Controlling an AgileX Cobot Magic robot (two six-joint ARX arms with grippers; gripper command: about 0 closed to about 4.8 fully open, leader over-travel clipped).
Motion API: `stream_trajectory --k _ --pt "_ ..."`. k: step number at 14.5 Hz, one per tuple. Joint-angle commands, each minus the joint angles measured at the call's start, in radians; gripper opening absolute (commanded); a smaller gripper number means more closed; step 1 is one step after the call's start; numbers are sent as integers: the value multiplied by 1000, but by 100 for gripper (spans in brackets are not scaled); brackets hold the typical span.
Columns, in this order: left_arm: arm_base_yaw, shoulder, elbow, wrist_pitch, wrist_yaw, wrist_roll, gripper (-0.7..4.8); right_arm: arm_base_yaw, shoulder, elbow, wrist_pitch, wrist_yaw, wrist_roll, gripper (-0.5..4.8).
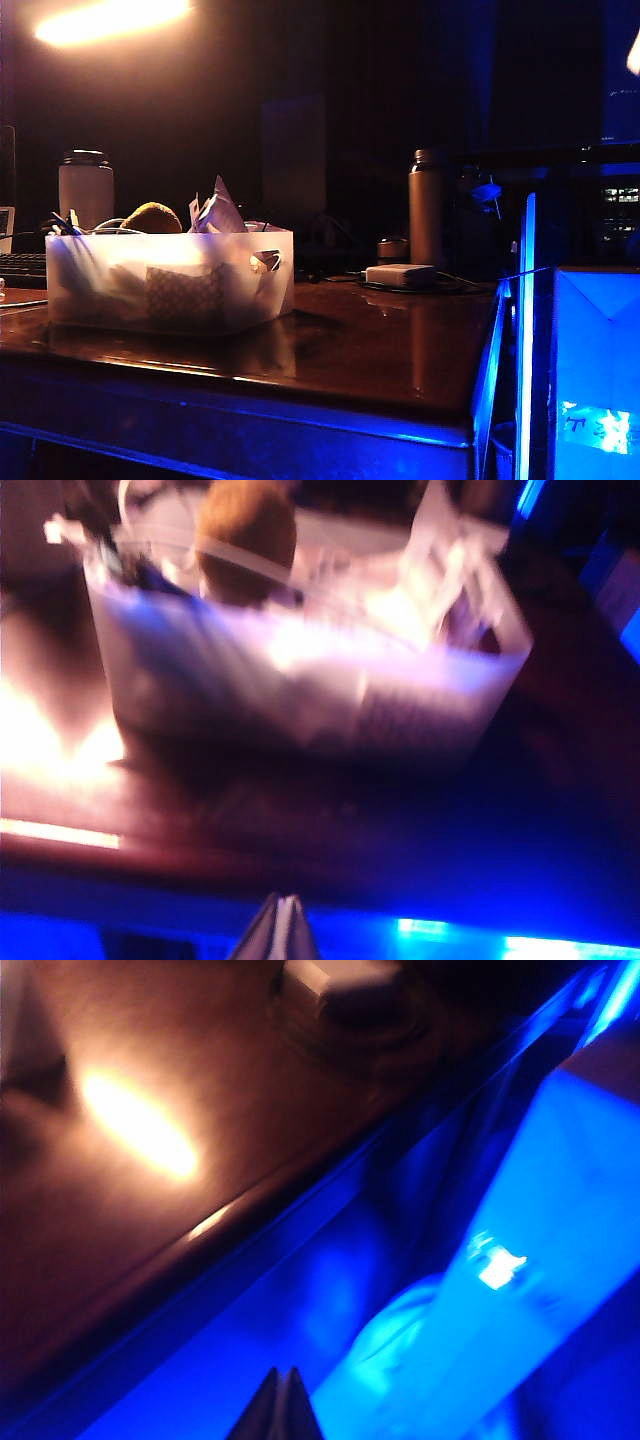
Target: Pick up the kiwi and place it into the translucent box.
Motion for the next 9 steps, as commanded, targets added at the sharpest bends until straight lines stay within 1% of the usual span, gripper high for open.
stream_trajectory --k 1,3,5,6,9 --pt "0 -1 -21 18 0 8 -5 0 -1 -45 -15 -84 11 -1" --pt "0 -1 -45 16 0 50 -5 0 -1 -68 -34 -108 12 -1" --pt "0 -1 -52 18 -1 58 -6 0 -2 -68 -34 -107 12 -1" --pt "0 -1 -57 0 -9 91 -5 0 -2 -68 -34 -107 12 -1" --pt "0 -1 -57 -14 -28 93 -5 0 -2 -68 -34 -106 12 -1"
